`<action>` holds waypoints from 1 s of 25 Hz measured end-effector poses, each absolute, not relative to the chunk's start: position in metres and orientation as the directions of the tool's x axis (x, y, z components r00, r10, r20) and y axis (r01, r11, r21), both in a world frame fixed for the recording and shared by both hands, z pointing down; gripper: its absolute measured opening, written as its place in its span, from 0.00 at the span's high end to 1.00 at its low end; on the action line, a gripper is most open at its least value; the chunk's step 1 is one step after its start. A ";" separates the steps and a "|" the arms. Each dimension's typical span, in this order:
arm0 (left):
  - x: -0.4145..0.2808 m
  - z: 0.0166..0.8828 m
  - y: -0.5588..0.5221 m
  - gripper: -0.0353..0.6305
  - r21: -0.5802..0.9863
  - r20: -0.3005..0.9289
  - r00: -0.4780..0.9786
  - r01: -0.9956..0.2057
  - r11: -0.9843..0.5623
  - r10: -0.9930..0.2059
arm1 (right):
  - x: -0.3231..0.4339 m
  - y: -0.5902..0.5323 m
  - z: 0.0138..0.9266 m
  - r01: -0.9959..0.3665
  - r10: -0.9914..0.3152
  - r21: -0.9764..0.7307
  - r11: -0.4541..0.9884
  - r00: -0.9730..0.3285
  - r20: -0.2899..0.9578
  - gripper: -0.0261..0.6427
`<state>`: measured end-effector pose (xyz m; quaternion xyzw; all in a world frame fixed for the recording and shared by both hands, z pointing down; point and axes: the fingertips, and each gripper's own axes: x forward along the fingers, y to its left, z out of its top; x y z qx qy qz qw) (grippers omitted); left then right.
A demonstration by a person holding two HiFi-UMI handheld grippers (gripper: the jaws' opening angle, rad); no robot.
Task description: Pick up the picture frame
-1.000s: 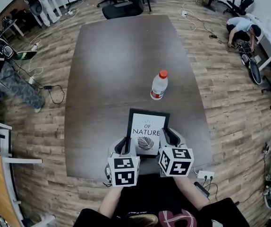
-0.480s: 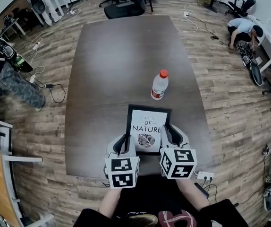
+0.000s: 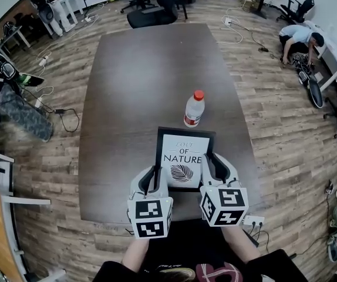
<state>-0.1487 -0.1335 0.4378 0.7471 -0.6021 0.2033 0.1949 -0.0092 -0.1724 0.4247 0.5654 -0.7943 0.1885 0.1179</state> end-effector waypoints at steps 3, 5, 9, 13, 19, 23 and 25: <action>-0.145 0.429 -0.136 0.84 0.047 0.513 0.200 -0.977 -0.206 -0.835 | -0.006 -0.174 0.415 -0.946 -0.868 -0.159 0.283 -0.324 0.378 0.84; -0.145 0.424 -0.138 0.84 0.047 0.501 0.203 -0.977 -0.207 -0.841 | -0.005 -0.174 0.409 -0.947 -0.875 -0.154 0.283 -0.321 0.362 0.84; -0.141 0.416 -0.139 0.84 0.060 0.477 0.215 -0.975 -0.213 -0.852 | -0.001 -0.173 0.397 -0.949 -0.891 -0.128 0.289 -0.315 0.327 0.84; -0.141 0.408 -0.141 0.84 0.065 0.457 0.213 -0.976 -0.207 -0.863 | -0.001 -0.174 0.387 -0.949 -0.902 -0.107 0.298 -0.317 0.292 0.84; -0.139 0.388 -0.144 0.84 0.049 0.389 0.220 -0.975 -0.219 -0.894 | 0.001 -0.173 0.368 -0.950 -0.918 -0.104 0.294 -0.311 0.245 0.84; -0.136 0.371 -0.143 0.84 0.033 0.344 0.220 -0.974 -0.223 -0.913 | 0.004 -0.170 0.352 -0.951 -0.929 -0.089 0.296 -0.308 0.204 0.84; -0.134 0.366 -0.142 0.84 0.033 0.325 0.221 -0.974 -0.223 -0.919 | 0.007 -0.169 0.346 -0.950 -0.933 -0.085 0.299 -0.310 0.184 0.83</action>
